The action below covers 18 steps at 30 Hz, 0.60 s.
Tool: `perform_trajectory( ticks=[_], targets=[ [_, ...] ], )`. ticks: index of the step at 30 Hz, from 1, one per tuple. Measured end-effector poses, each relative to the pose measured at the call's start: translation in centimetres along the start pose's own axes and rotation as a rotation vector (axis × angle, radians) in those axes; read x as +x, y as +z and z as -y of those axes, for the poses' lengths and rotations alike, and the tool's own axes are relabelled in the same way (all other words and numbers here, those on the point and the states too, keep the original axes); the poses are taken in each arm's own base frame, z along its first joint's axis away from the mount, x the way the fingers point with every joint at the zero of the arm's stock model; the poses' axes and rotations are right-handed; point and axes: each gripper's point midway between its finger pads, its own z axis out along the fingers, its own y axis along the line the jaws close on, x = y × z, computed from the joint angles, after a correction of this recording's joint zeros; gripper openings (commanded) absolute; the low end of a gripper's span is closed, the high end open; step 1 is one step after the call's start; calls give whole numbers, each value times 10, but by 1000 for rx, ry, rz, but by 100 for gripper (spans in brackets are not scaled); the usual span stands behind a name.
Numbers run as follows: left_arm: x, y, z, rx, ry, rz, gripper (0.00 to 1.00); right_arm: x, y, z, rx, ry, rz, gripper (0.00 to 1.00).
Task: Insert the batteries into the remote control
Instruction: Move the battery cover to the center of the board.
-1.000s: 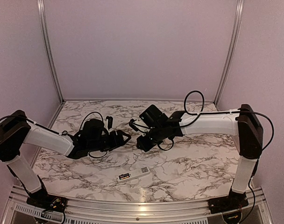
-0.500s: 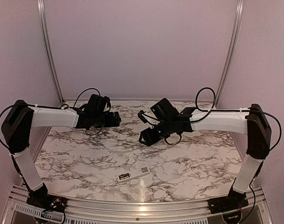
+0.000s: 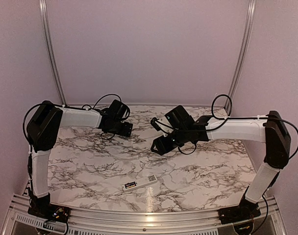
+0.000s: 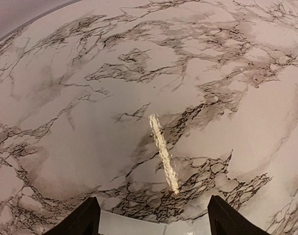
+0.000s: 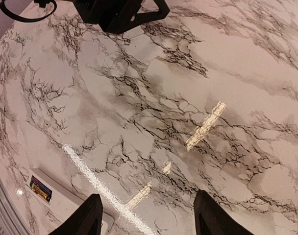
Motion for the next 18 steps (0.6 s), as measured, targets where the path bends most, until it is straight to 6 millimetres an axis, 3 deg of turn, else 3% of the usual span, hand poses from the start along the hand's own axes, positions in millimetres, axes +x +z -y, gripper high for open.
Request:
perform_trajectory(
  ticks=[10,14,18],
  targets=[
    [35,22,-8,-50,65,-120,65,-3,0,0,-2,-1,11,63],
    [43,17,-11,-50,68,-132,58,-1,0,0,-2,-1,11,63],
    [66,-1,-17,-35,75,-168,49,2,-1,1,-3,0,7,63]
  ],
)
